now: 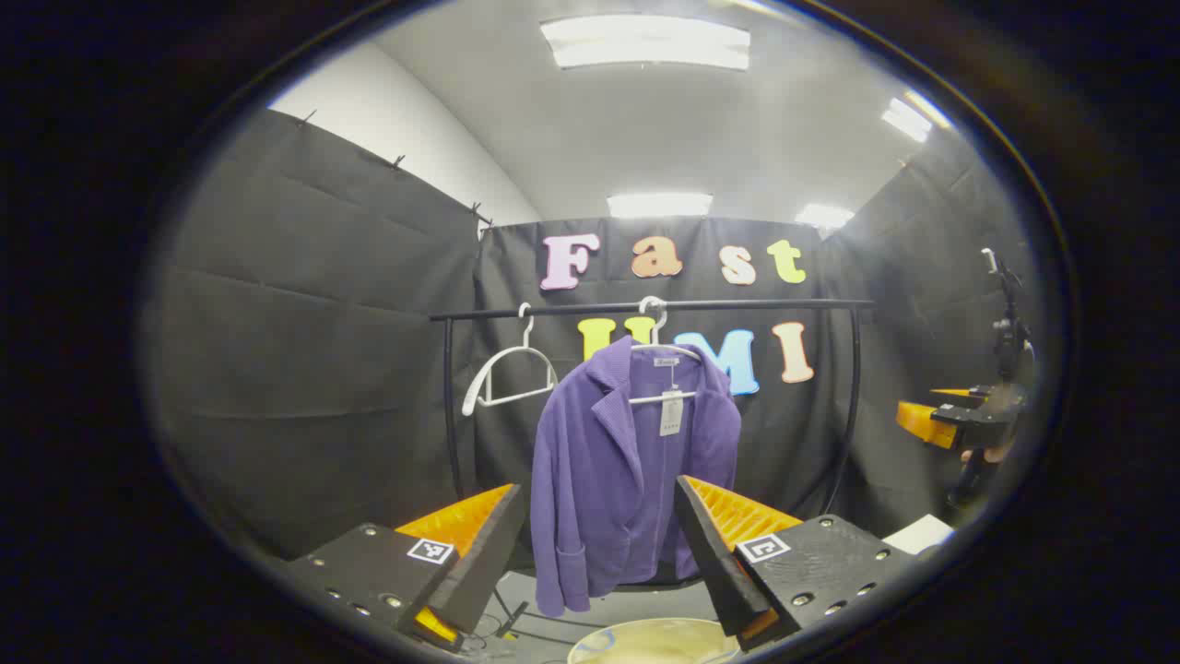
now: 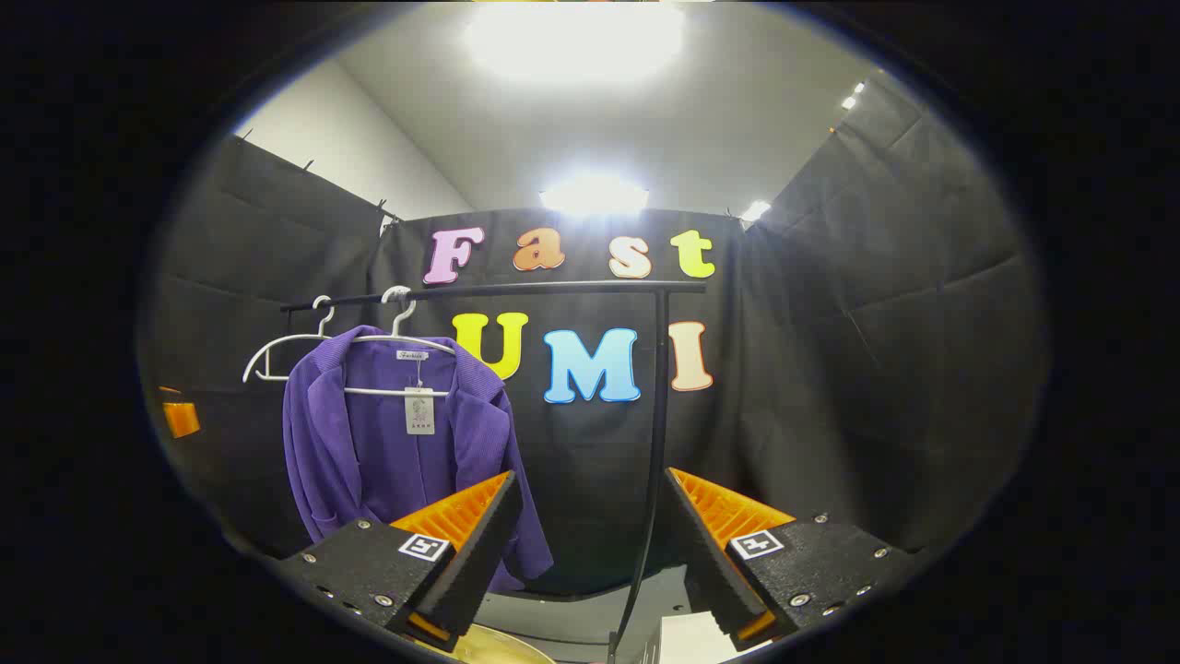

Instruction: Grasp the clothes on the hanger with both hands and then place them into the laundry hamper below.

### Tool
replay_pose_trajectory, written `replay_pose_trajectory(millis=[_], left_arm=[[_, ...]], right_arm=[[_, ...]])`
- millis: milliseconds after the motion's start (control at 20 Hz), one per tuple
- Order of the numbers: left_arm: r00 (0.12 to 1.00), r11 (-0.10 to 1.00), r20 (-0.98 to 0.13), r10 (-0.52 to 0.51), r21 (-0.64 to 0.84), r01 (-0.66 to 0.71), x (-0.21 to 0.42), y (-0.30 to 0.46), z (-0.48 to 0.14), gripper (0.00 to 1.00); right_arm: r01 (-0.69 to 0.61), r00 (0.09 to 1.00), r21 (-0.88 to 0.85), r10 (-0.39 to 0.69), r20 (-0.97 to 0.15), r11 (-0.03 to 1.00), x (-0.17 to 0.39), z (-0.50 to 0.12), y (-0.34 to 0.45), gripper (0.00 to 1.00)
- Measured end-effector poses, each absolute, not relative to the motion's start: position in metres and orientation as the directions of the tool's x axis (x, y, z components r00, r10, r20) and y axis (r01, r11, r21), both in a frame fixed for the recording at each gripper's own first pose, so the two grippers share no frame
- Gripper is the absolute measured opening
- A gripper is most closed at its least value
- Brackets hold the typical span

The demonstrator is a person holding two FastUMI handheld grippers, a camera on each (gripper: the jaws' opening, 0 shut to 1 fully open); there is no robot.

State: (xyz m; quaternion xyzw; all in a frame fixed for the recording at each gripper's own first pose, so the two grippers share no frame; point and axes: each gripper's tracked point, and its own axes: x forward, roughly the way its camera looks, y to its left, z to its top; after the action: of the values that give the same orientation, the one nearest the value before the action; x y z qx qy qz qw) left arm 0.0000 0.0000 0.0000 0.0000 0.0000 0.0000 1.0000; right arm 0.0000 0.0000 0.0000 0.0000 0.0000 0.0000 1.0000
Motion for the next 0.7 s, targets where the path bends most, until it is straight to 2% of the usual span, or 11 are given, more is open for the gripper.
replay_pose_trajectory(millis=[700], left_arm=[[0.997, 0.994, -0.074, 0.017, -0.107, -0.024, 0.002, 0.052, -0.056, 0.99]], right_arm=[[0.057, 0.997, -0.055, -0.06, -0.05, 0.997, -0.007, 0.004, 0.008, 0.94]])
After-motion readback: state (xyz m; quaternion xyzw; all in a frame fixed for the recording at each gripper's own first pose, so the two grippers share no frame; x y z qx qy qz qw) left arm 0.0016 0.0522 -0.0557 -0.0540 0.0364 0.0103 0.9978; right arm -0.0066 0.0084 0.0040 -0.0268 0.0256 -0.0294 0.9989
